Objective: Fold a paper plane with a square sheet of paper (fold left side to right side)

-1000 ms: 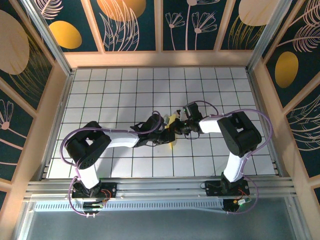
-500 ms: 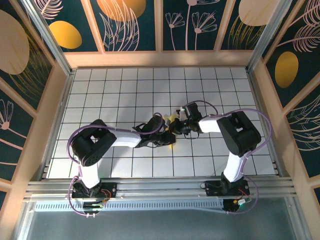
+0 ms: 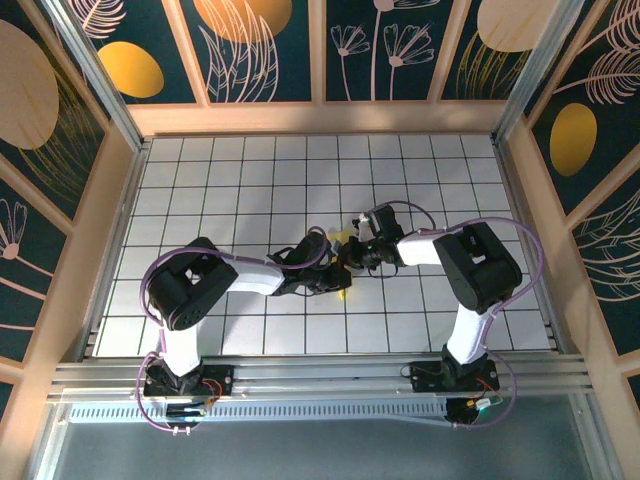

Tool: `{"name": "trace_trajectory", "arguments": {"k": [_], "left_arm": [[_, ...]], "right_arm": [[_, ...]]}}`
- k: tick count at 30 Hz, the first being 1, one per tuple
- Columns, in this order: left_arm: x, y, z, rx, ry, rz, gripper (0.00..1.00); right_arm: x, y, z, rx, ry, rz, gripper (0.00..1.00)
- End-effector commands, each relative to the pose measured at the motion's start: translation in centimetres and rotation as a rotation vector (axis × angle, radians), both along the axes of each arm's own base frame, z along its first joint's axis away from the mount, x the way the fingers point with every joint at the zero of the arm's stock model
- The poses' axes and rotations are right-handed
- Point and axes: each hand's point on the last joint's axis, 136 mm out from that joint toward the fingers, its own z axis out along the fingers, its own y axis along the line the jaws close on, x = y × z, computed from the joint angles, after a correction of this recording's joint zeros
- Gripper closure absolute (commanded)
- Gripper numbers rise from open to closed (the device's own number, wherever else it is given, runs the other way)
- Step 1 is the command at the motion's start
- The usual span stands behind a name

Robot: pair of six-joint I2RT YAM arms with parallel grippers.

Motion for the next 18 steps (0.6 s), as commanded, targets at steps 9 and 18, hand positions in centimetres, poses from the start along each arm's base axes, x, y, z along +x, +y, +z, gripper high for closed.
{"name": "trace_trajectory", "arguments": {"k": [9,18], "left_arm": [[0.1,0.1,-0.2,-0.001,-0.011,-0.016,1.0],[-0.5,0.5,-1.0,0.016,0.005,-0.027,1.0]], "right_arm": [[-4.7,-3.8,-6.9,-0.246,0.193,-0.017,1.0],[-4.8,-3.9,-7.1,-0.255,0.196,-0.017,1.0]]}}
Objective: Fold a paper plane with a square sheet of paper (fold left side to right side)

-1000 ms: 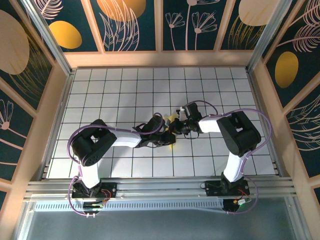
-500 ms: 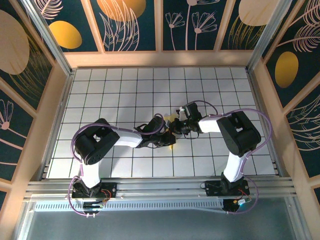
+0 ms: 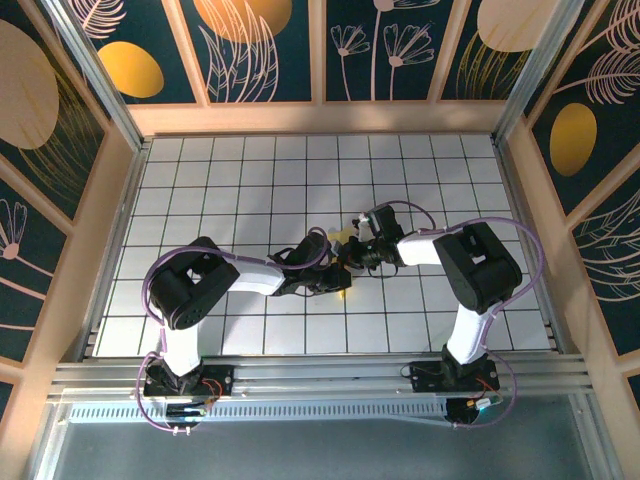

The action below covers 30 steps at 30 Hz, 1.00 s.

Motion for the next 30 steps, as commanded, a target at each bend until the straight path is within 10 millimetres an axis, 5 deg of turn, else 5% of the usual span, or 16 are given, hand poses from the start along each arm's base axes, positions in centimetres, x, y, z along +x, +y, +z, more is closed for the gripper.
{"name": "trace_trajectory", "arguments": {"k": [1,30], "left_arm": [[-0.6,0.5,-1.0,0.017,0.013,-0.022,1.0],[-3.9,1.4,-3.2,0.118,0.029,-0.099,1.0]], "right_arm": [[-4.8,-3.9,-7.1,-0.254,0.196,-0.017,1.0],[-4.8,-4.1,-7.4,-0.27,0.203,-0.012,1.0]]}}
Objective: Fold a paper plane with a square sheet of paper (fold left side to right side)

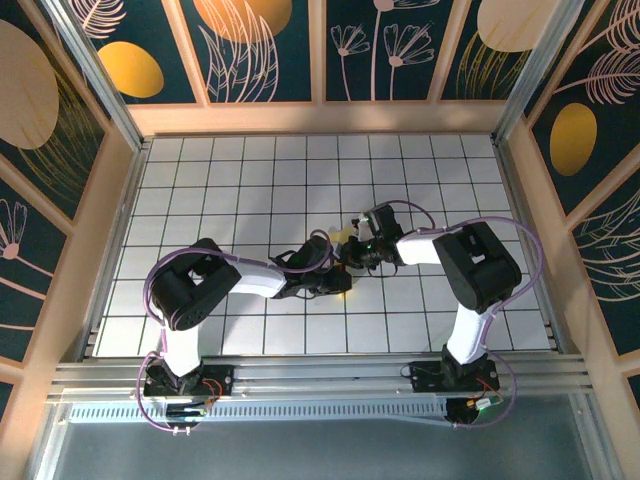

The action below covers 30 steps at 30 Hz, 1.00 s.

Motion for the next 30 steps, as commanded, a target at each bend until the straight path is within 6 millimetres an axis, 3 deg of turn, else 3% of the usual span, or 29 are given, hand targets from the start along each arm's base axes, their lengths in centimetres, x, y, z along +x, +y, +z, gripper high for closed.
{"name": "trace_trajectory", "arguments": {"k": [1,9,20,23,30], "left_arm": [[-3.4,1.5,-2.5,0.087,0.08,-0.075,1.0],[-3.8,1.8,-1.9,0.082,0.056,-0.093,1.0],[-1.9,-0.6,2.9,-0.026,-0.018,-0.08,1.0],[-2.1,-0.6,3.2,-0.03,-0.015,-0.085,1.0],[-2.7,-0.1,1.4,-0.014,0.029,-0.077,1.0]], "right_arm": [[-4.8,-4.1,-7.3,-0.265,0.193,-0.013,1.0],[-4.9,-4.2,-7.4,-0.268,0.196,-0.01,1.0],[-4.9,-4.2,-7.4,-0.269,0.196,-0.009,1.0],[-4.9,-4.2,-7.3,-0.268,0.194,-0.009,1.0],[-5.0,-4.2,-7.5,-0.268,0.196,-0.008,1.0]]}}
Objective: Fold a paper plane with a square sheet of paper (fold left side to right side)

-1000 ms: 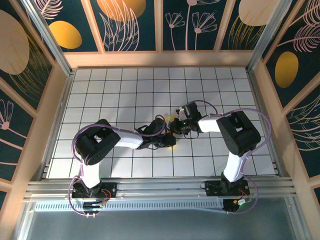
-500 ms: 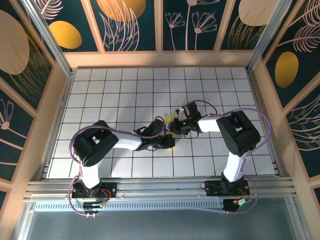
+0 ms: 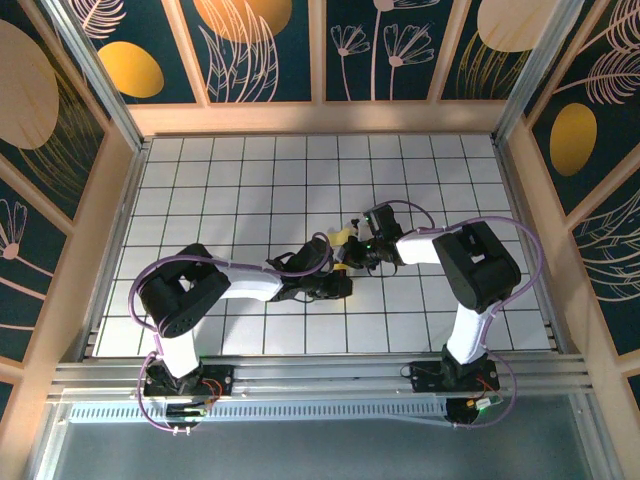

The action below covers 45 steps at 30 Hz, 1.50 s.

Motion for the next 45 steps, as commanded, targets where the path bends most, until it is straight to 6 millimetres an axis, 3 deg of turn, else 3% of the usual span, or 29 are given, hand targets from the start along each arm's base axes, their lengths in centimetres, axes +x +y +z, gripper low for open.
{"name": "trace_trajectory", "arguments": {"k": [1,21,45], "left_arm": [[-0.6,0.0,-0.4,0.002,0.031,-0.005,1.0],[-1.2,0.8,-2.2,0.035,0.059,-0.003,1.0],[-1.9,1.2,-2.4,0.015,0.08,-0.002,1.0]], "right_arm": [[-5.0,-4.3,-7.5,-0.27,0.193,-0.011,1.0],[-5.1,-4.4,-7.7,-0.275,0.199,-0.011,1.0],[-5.1,-4.4,-7.8,-0.277,0.205,-0.012,1.0]]}}
